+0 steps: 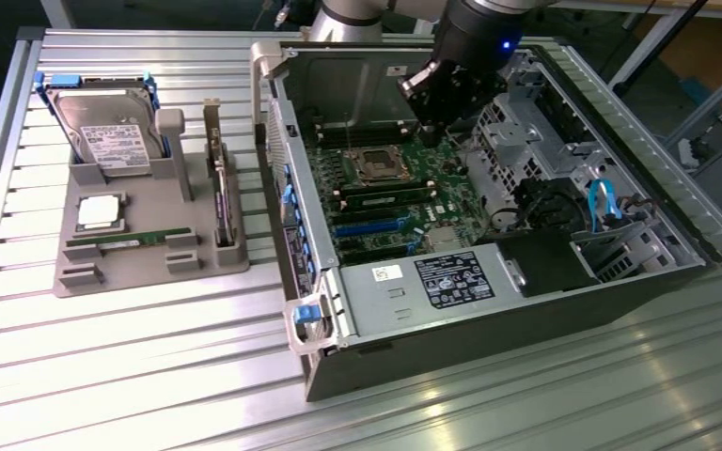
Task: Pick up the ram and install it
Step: 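Press down the ram until it locks into place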
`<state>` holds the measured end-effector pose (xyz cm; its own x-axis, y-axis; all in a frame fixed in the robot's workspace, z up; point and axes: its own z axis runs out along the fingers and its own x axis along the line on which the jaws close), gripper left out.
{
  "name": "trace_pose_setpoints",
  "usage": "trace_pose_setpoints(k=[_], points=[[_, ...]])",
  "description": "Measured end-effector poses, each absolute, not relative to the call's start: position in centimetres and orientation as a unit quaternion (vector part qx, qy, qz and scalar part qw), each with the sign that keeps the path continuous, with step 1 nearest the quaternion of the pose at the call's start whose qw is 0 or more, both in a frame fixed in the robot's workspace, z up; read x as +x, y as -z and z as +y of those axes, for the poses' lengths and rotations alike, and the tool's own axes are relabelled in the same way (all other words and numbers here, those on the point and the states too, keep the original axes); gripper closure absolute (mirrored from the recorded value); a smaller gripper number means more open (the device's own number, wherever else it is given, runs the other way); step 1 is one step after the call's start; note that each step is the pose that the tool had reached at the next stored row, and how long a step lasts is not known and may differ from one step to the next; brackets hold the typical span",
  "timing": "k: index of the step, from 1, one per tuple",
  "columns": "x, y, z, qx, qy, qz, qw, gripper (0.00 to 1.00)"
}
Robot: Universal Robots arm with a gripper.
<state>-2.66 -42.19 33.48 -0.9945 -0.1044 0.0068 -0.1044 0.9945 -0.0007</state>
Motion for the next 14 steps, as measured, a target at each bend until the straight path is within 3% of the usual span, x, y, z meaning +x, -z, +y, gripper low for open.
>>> trace_pose_setpoints(k=[14], points=[[-2.66, -33.38, -42.19, -0.004, 0.000, -1.000, 0.003, 0.90]])
